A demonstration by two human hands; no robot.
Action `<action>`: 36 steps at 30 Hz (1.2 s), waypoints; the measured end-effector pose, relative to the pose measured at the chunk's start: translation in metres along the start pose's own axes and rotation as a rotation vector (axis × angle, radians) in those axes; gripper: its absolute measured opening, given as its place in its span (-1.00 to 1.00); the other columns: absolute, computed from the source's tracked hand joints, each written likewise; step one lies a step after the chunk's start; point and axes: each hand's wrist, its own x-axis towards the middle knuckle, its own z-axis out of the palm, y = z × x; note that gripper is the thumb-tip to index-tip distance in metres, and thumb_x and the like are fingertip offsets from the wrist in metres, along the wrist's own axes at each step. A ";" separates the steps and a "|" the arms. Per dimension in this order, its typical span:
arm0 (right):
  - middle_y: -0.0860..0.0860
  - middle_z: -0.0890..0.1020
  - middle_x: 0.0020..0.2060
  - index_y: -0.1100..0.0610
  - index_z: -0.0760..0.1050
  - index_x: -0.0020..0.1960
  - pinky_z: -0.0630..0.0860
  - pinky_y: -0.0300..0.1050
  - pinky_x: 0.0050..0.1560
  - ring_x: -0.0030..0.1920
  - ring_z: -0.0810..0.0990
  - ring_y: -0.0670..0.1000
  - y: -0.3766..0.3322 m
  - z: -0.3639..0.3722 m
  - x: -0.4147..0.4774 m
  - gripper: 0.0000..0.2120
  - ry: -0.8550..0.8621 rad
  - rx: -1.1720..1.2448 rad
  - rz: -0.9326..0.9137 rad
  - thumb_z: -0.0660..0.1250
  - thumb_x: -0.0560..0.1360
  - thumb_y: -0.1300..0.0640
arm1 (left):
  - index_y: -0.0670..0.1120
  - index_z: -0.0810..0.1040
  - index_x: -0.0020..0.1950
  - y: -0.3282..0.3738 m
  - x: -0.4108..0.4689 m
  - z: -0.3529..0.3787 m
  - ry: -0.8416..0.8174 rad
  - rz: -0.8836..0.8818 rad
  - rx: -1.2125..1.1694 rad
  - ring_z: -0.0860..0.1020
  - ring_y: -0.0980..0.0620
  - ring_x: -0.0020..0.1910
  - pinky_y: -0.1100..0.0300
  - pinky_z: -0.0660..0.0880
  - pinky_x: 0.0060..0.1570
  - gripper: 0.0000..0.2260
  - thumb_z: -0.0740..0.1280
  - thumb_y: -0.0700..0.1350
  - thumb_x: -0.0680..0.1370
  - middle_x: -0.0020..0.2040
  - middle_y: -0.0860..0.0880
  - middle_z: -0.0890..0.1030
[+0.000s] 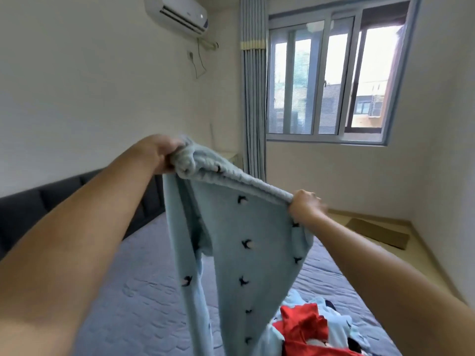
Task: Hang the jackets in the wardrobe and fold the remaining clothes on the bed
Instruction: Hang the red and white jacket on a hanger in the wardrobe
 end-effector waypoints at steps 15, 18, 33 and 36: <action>0.07 0.44 -0.47 0.19 0.38 -0.22 0.42 -0.20 -0.38 -0.46 0.43 0.01 -0.138 0.004 -0.003 -0.82 -0.749 1.542 -0.013 0.07 0.52 0.24 | 0.17 0.32 0.03 -0.090 0.030 0.052 0.142 0.576 0.405 0.52 0.06 0.00 0.31 0.47 -0.11 -0.55 0.49 -0.12 0.31 0.00 0.06 0.50; 0.16 0.54 -0.16 0.22 0.46 -0.01 0.53 0.06 0.00 -0.13 0.54 0.12 -0.164 0.031 0.003 -0.82 -0.835 1.383 -0.057 0.10 0.52 0.21 | 0.01 0.38 0.19 -0.105 0.050 0.024 0.405 0.449 0.804 0.56 -0.05 -0.11 0.18 0.38 -0.23 -0.66 0.34 -0.02 0.44 -0.06 0.03 0.57; 0.12 0.49 -0.13 0.06 0.36 0.06 0.60 -0.11 -0.28 -0.25 0.52 0.03 -0.312 0.023 0.028 -0.56 -0.800 1.636 -0.406 -0.04 0.43 0.50 | -0.14 0.34 0.32 -0.032 0.069 -0.088 0.787 0.640 1.264 0.48 -0.14 0.18 0.01 0.46 -0.03 -0.69 0.18 -0.14 0.58 0.30 -0.11 0.43; 0.13 0.52 -0.12 0.14 0.36 0.21 0.60 -0.09 -0.18 -0.22 0.55 0.03 -0.262 0.096 0.017 -0.58 -0.820 1.508 -0.286 0.01 0.47 0.49 | -0.12 0.30 0.36 -0.104 0.078 -0.055 0.557 0.460 1.211 0.52 -0.13 0.15 0.07 0.38 -0.06 -0.63 0.21 -0.14 0.56 0.24 -0.11 0.49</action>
